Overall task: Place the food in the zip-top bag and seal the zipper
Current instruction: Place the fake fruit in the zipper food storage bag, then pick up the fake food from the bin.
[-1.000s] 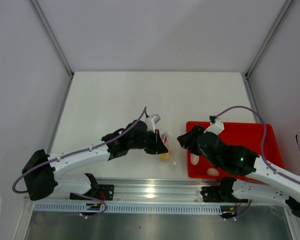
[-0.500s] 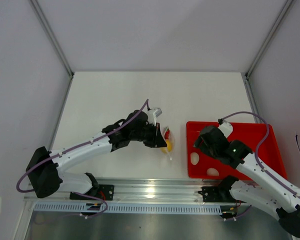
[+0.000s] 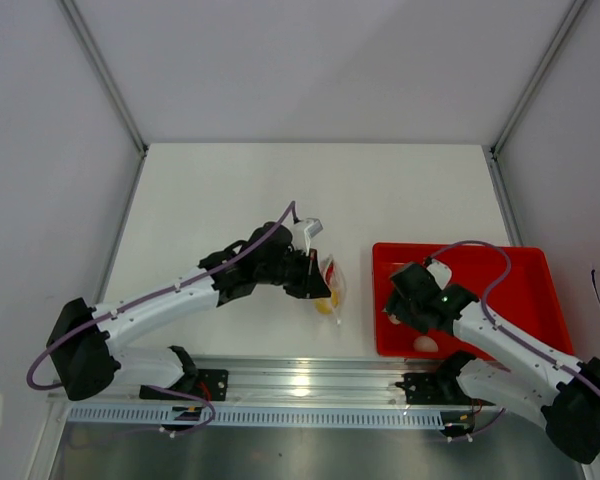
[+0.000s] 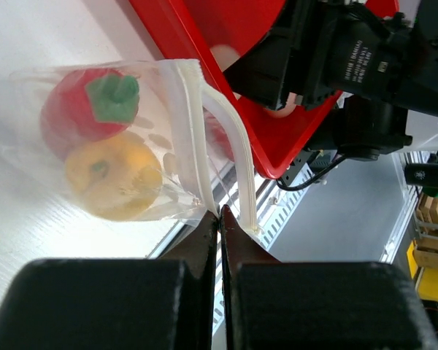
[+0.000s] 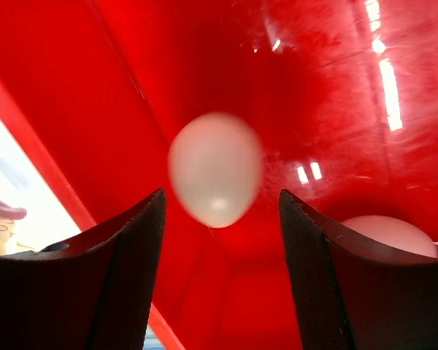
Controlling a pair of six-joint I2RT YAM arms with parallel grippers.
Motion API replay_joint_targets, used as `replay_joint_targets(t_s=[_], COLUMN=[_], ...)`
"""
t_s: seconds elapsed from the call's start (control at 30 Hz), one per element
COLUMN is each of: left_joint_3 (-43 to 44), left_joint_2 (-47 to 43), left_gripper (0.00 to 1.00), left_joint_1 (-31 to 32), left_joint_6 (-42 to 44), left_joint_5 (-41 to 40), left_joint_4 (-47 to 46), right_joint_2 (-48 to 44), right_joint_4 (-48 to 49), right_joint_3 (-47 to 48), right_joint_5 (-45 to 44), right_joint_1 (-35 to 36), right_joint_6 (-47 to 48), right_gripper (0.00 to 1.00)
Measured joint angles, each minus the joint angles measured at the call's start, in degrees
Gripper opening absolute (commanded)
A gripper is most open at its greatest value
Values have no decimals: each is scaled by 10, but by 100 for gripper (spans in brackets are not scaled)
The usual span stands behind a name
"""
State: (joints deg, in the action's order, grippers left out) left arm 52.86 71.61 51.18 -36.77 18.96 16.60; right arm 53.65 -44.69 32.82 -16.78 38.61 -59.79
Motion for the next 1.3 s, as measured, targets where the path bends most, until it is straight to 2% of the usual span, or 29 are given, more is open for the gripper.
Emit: replay_joint_targets(t_s=[0.4,0.77,1.07,1.3], left_joint_3=[-17,-25,-25,-25], left_joint_2=[2,5,14,15], left_gripper=[1,1,1,1], left_joint_1=[0,0,0,0], left_joint_6=[0,0,-1,-1], left_joint_5=[17,27,38,39], left_joint_4=[-20,-28,-38,-38], right_joint_2=[49,52,113,172], right_joint_4=[74,56,82,137], right_joint_3=[-22,12,78,94], right_joint_5=[15,2,1,0], right_joint_1=[-2,-21,-87,-104], right_joint_6=[11,30,88,131], right_gripper=[65,80,79,78])
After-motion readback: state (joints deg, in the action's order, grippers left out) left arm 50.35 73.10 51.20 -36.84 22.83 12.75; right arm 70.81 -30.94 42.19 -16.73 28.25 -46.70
